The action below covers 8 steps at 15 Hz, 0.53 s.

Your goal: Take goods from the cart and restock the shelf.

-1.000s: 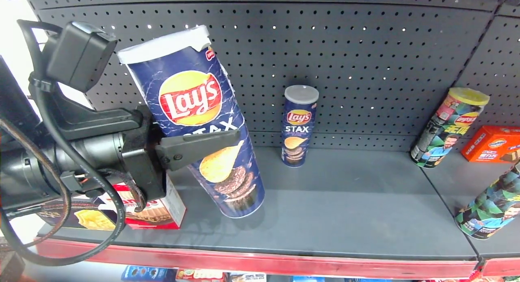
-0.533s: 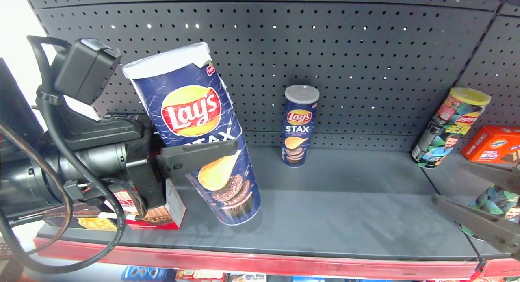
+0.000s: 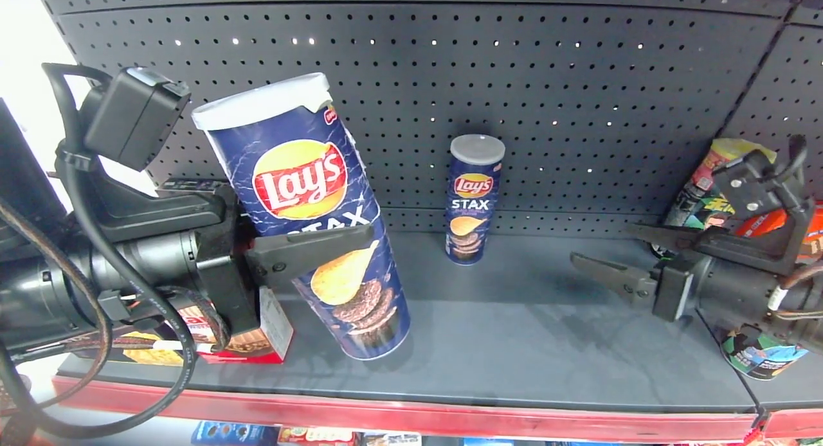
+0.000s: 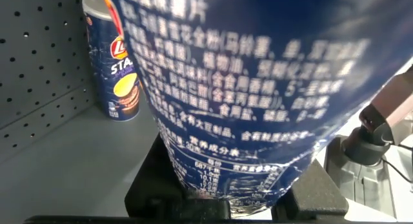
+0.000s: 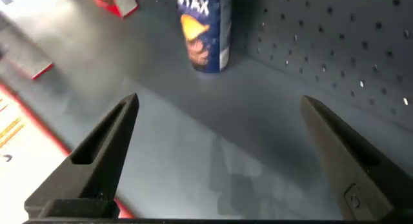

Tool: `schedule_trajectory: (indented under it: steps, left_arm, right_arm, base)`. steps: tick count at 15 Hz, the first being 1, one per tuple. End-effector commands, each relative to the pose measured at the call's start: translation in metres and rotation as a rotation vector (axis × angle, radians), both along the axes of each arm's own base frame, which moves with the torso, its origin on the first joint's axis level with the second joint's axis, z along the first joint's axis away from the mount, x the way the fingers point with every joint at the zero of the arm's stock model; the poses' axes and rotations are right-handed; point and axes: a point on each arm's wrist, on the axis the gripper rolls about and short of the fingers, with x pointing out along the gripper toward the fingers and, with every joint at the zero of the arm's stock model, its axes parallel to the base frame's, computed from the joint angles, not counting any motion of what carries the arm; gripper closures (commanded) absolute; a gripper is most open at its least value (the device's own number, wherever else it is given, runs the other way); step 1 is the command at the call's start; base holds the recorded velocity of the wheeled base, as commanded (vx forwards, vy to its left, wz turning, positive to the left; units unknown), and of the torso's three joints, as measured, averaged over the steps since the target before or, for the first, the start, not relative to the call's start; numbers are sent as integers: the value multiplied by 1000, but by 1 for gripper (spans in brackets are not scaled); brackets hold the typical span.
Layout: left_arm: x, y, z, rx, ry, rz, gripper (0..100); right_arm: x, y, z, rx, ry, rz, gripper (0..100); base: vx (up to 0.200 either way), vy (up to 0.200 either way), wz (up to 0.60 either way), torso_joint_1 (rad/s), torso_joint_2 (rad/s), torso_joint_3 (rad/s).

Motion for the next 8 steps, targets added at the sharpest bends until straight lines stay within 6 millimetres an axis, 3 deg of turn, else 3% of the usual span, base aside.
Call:
schedule_trajectory:
  steps: [1, 2, 5, 8]
  left_arm:
    - [-1, 0, 1, -2, -2, -1, 100]
    - [-1, 0, 1, -2, -3, -2, 100]
    - [-2, 1, 3, -6, -12, -1, 100]
    - [-3, 1, 3, -6, -12, -4, 100]
  right_arm:
    - [34, 17, -16, 0, 3, 10, 0]
    - [66, 27, -23, 17, -41, 23, 0]
    - [100, 33, -21, 25, -134, 202, 0]
    - [106, 36, -13, 26, -125, 338, 0]
  base:
    - [0, 0, 0, 0, 0, 0]
    - [0, 0, 0, 0, 0, 0]
    - [0, 0, 0, 0, 0, 0]
    - [0, 0, 0, 0, 0, 0]
